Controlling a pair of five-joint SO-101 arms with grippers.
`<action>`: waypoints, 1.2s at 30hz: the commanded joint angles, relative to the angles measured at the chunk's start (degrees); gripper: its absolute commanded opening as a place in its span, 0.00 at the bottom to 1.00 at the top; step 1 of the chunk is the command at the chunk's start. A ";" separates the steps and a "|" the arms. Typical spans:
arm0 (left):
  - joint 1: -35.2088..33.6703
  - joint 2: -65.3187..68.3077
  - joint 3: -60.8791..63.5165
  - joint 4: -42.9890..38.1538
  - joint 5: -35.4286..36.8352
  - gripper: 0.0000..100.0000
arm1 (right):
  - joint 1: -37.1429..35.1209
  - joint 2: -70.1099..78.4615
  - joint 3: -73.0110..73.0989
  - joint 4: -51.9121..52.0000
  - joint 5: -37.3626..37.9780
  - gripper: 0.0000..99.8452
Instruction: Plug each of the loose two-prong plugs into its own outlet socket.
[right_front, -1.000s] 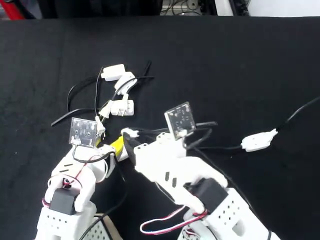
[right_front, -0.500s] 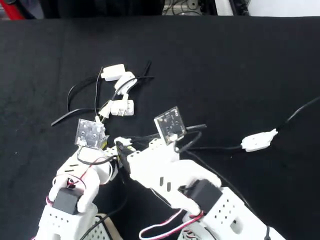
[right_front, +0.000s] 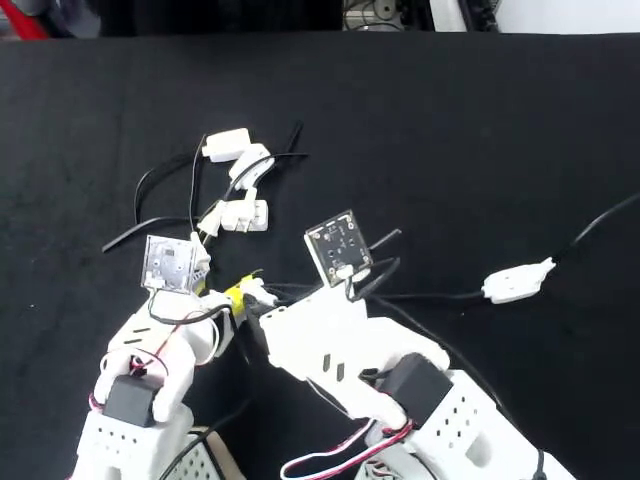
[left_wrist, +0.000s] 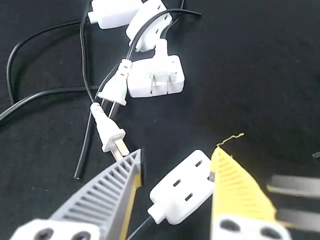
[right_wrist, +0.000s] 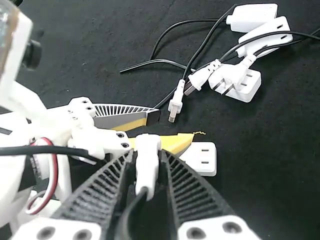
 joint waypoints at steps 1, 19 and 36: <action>-1.27 -0.44 -1.36 -1.85 0.62 0.22 | 0.09 1.27 -2.68 1.67 0.18 0.01; -39.16 -0.53 -0.92 5.80 -25.58 0.22 | 5.63 42.51 -24.13 8.53 7.30 0.01; -39.69 -0.44 4.18 5.71 -27.25 0.22 | 4.57 55.08 -25.36 -1.14 7.38 0.01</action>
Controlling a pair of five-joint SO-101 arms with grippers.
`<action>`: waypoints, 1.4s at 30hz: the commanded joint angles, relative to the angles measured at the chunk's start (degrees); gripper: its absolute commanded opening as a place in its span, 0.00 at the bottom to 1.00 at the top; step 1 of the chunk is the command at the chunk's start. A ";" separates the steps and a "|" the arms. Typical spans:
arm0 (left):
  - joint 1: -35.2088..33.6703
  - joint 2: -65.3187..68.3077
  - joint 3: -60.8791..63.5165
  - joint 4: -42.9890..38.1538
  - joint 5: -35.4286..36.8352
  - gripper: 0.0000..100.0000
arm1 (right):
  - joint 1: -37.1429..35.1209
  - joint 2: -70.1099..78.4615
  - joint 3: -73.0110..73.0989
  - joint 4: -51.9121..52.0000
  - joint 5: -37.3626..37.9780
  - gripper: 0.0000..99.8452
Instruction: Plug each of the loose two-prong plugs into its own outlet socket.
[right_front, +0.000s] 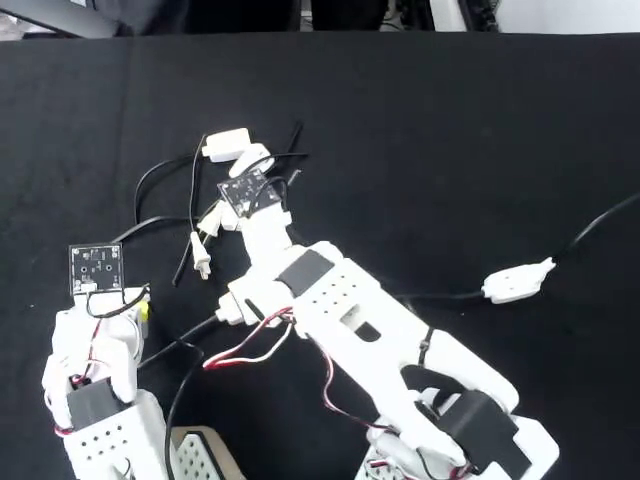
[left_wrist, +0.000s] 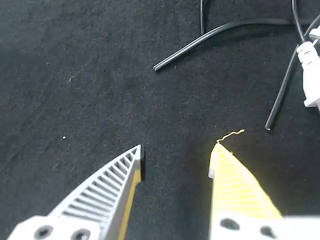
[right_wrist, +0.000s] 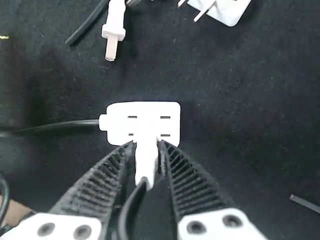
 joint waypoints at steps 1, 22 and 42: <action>-0.22 -0.26 1.19 0.09 -0.35 0.22 | -0.26 0.31 -1.36 -1.14 -0.18 0.01; -0.57 -0.26 1.19 -0.26 -0.35 0.22 | 4.40 8.31 -3.47 -4.40 0.18 0.01; -0.31 -0.26 1.19 -0.35 -0.35 0.22 | 4.13 6.02 -2.68 0.97 -2.46 0.01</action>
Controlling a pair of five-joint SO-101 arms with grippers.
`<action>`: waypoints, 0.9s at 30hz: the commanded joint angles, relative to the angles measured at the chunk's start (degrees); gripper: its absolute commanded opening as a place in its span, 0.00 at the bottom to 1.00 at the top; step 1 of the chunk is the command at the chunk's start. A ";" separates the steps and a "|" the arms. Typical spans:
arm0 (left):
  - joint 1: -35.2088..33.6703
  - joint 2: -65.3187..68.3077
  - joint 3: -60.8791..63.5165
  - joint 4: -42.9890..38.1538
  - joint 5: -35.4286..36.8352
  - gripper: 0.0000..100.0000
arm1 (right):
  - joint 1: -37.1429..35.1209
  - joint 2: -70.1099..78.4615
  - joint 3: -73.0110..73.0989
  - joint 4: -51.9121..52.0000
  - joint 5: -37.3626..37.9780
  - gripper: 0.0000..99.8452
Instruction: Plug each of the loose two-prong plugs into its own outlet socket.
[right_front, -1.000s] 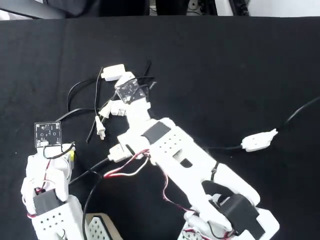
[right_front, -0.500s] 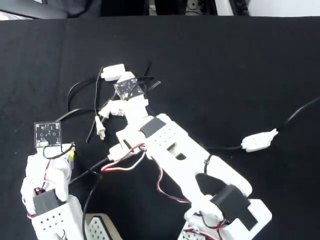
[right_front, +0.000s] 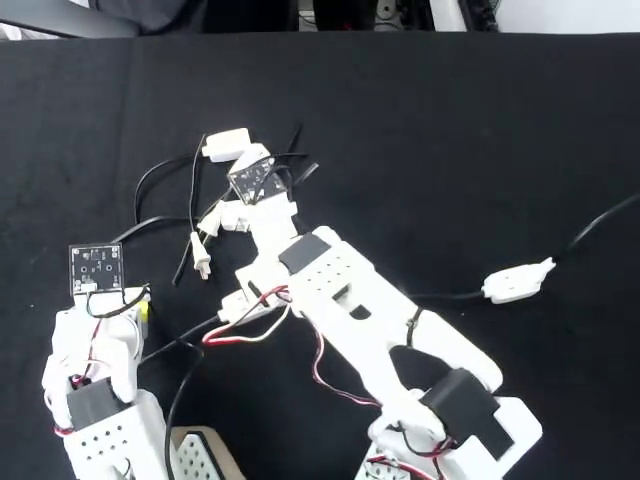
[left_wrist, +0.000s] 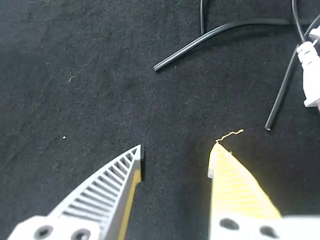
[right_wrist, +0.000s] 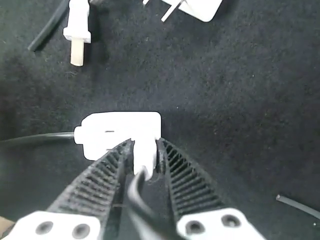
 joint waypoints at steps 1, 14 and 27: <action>-0.40 -0.26 1.10 -0.35 -0.35 0.22 | 0.44 -1.27 0.75 0.62 -2.46 0.01; -0.40 -0.26 1.10 -0.35 -0.35 0.22 | -3.69 -1.19 8.66 -6.68 -4.40 0.01; -0.13 -0.26 1.10 -0.35 -0.35 0.22 | 0.88 3.74 6.29 -5.54 -1.14 0.01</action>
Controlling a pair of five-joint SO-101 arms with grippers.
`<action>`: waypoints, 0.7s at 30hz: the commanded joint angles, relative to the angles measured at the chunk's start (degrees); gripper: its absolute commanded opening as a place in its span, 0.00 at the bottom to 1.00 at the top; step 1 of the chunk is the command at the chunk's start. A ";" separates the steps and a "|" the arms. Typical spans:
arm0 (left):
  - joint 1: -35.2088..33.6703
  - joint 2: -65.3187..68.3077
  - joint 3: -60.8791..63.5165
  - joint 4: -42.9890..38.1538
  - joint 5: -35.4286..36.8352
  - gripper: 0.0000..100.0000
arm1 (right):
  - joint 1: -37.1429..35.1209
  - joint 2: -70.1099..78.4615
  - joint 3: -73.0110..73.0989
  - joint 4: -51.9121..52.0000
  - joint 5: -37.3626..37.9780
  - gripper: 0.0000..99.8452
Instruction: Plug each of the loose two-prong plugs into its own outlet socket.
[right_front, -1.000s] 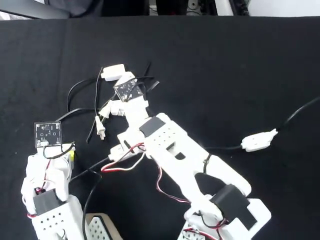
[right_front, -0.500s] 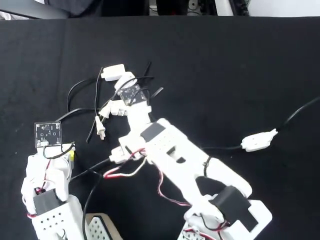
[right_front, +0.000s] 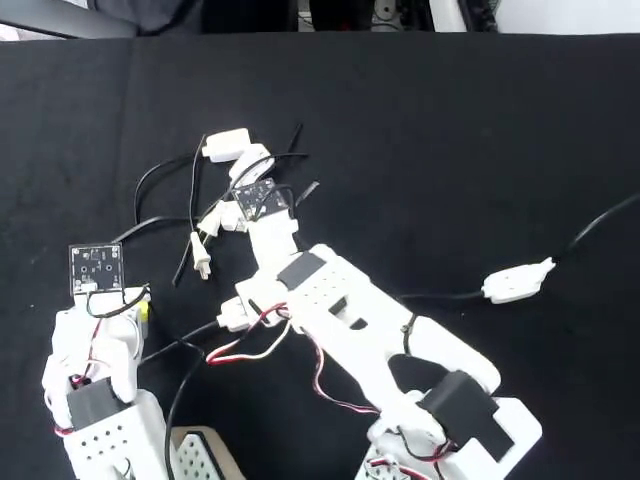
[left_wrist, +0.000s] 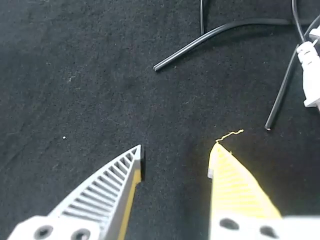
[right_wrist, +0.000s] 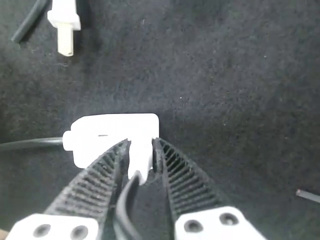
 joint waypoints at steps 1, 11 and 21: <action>-0.13 -0.26 1.10 -0.44 -0.35 0.22 | 2.99 2.15 -0.57 1.58 1.93 0.01; -0.13 -0.18 1.10 -1.49 -0.35 0.22 | 4.92 2.15 -3.65 9.23 4.31 0.01; -0.13 -0.18 1.10 -1.49 -0.35 0.22 | 12.04 2.07 -3.56 9.58 10.90 0.01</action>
